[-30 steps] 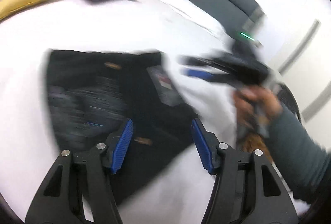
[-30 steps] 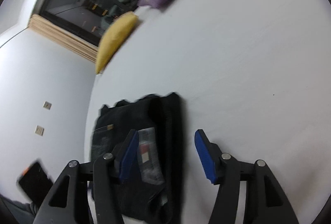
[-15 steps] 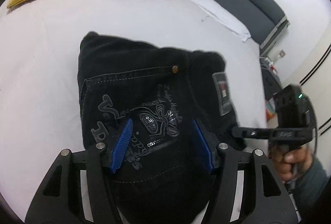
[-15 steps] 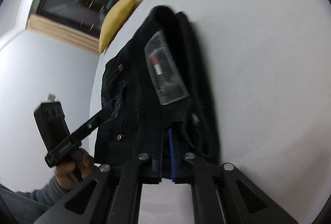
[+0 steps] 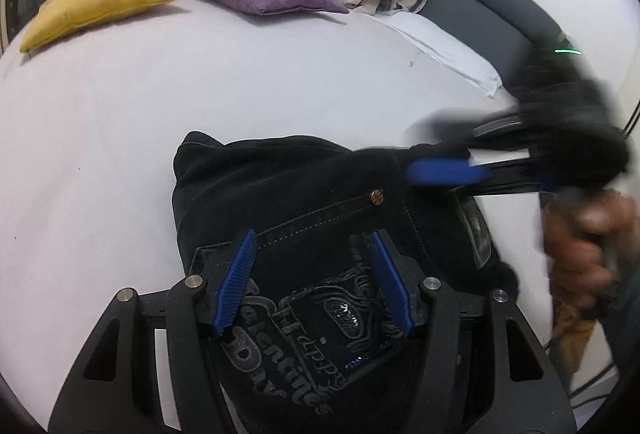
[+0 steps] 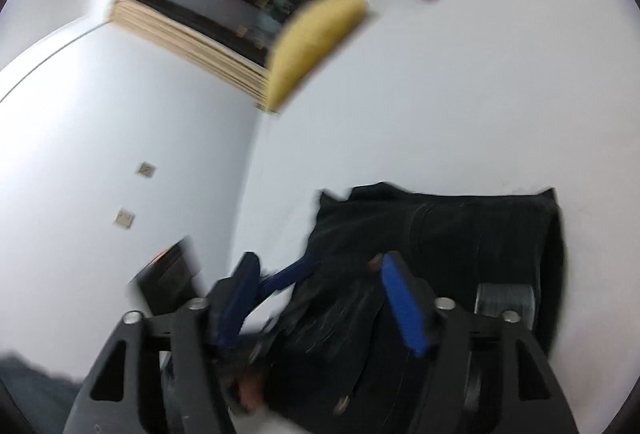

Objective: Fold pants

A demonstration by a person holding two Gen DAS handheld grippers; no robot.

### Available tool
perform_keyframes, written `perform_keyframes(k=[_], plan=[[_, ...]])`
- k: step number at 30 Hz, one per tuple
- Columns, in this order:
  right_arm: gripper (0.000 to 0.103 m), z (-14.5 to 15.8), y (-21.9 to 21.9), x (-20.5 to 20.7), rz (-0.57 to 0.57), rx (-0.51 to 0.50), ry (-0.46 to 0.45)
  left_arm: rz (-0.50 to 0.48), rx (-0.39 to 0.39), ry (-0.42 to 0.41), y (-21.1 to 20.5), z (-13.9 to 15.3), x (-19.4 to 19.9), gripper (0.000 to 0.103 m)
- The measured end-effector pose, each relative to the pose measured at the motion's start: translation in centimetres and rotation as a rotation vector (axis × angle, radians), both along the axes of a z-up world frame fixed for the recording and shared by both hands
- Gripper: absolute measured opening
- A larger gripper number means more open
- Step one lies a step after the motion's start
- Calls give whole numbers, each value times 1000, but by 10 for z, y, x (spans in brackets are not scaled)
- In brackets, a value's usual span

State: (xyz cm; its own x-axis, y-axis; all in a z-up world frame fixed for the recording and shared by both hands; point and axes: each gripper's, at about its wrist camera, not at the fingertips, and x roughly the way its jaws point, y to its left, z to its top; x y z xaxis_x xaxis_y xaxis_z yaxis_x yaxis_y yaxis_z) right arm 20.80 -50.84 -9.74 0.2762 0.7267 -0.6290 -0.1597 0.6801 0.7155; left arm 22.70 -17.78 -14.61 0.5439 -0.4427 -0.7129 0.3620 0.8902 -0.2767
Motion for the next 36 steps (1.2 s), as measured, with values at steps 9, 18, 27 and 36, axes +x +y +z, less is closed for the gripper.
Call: perform_keyframes(k=[9,18,27,36], plan=[[45,22,-6,23,9,-83,-14,-101,49,-181,0,31,-76,58],[57,-4,137,72,392,-237,26,-156,99,-92,-16,-24,-72,58],[39,14,78,102,163,-251,1,-154,110,-118,-20,-32,-78,61],[4,-31,55,94,106,-301,69,-152,113,-104,-16,-27,-75,61]])
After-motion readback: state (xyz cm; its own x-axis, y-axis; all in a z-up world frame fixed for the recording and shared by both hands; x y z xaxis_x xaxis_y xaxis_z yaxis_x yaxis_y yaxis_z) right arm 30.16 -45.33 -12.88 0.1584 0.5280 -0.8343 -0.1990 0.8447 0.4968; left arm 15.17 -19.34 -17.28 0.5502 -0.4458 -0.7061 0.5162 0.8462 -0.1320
